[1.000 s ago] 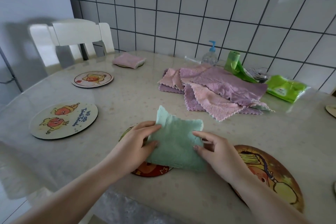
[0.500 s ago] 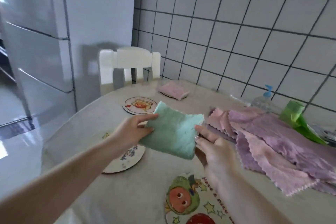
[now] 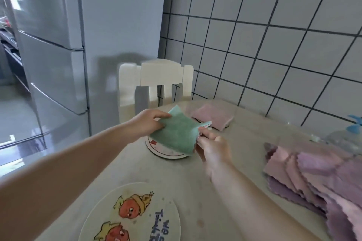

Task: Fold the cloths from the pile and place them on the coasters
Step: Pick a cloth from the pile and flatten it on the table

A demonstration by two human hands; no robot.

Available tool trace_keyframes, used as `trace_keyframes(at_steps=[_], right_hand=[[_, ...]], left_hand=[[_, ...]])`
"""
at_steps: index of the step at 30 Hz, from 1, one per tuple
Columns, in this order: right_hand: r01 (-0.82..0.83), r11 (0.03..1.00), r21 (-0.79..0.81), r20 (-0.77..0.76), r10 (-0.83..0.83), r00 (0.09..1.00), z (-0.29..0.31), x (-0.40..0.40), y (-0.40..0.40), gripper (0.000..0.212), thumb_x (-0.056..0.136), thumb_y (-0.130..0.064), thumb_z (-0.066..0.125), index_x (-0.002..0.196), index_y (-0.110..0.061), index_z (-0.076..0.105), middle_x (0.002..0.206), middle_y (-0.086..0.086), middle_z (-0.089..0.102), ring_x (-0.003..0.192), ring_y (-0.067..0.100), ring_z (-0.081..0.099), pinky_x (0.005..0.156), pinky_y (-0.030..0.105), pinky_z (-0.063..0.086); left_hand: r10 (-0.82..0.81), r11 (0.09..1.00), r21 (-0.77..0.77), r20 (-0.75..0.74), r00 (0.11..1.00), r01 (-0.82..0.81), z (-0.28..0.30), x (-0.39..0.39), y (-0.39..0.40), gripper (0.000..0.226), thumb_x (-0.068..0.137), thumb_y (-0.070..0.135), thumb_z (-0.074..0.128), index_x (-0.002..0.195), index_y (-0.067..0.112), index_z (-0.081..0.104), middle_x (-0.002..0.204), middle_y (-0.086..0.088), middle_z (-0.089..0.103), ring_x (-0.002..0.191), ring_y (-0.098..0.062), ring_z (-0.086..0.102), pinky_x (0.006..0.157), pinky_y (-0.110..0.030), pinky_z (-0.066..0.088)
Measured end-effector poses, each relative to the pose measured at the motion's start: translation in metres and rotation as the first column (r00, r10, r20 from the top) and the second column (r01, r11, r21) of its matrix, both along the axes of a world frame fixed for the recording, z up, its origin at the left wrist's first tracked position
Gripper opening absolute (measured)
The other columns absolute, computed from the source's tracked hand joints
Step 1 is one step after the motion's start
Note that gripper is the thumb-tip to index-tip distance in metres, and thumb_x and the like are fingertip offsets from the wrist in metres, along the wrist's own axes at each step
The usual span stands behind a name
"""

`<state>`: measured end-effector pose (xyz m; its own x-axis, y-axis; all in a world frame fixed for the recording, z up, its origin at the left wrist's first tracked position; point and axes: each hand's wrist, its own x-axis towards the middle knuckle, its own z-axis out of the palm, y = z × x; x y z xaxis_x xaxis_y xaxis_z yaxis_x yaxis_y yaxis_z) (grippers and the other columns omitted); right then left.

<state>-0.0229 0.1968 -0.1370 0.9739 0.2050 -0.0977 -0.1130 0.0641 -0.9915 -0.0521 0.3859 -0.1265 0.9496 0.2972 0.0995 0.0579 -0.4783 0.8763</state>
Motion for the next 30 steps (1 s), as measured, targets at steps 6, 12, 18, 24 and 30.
trace_keyframes(at_steps=[6,12,18,24,30], right_hand=[[-0.011,0.999,-0.04,0.047,0.013,0.999,-0.019,0.014,0.02,0.035,0.081,0.005,0.053,0.101,-0.02,0.069,0.083,-0.005,0.069,0.08,0.017,0.064,0.089,0.037,0.052],[-0.017,0.971,-0.237,0.263,0.081,0.962,-0.029,0.011,0.02,0.028,0.081,0.001,0.059,0.105,-0.01,0.069,0.083,-0.011,0.067,0.088,0.009,0.064,0.072,0.017,0.048],[0.226,0.683,-0.695,0.567,0.326,0.757,-0.045,0.015,0.015,0.048,0.085,-0.023,0.055,0.132,-0.02,0.049,0.144,0.006,0.032,0.13,0.014,0.026,0.105,0.022,0.025],[0.081,0.302,-0.95,0.254,0.594,0.763,-0.051,0.013,0.009,0.048,0.098,-0.041,0.023,0.145,-0.035,0.02,0.158,-0.006,0.004,0.144,0.013,-0.007,0.114,0.052,-0.005],[0.134,0.354,-0.926,0.329,0.579,0.746,-0.033,0.008,0.001,0.045,0.096,-0.036,0.032,0.141,-0.032,0.031,0.156,-0.004,0.015,0.145,0.016,-0.004,0.112,0.055,-0.007]], left_hand=[[-0.011,0.996,0.088,-0.105,0.994,0.021,-0.009,0.025,0.017,0.042,0.088,0.001,0.053,0.123,0.022,0.059,0.136,0.006,0.049,0.124,-0.015,0.045,0.101,-0.024,0.035],[-0.002,0.984,0.175,-0.149,0.989,0.028,-0.026,0.039,0.031,0.04,0.088,0.006,0.056,0.122,0.027,0.06,0.138,0.005,0.048,0.125,-0.016,0.045,0.103,-0.026,0.036],[-0.03,0.811,0.583,-0.033,0.999,0.044,-0.036,0.035,0.027,0.041,0.092,0.021,0.05,0.133,0.02,0.049,0.149,0.002,0.035,0.139,-0.013,0.026,0.115,-0.029,0.016],[-0.041,0.615,0.729,-0.349,0.936,0.299,-0.052,0.029,0.0,0.063,0.093,0.058,0.023,0.148,0.029,0.011,0.158,0.004,0.006,0.144,-0.014,0.0,0.116,-0.051,0.004],[-0.042,0.574,0.783,-0.263,0.964,0.238,-0.037,0.025,-0.011,0.05,0.094,0.046,0.038,0.14,0.027,0.036,0.15,0.002,0.032,0.139,-0.02,0.026,0.114,-0.049,0.017]])
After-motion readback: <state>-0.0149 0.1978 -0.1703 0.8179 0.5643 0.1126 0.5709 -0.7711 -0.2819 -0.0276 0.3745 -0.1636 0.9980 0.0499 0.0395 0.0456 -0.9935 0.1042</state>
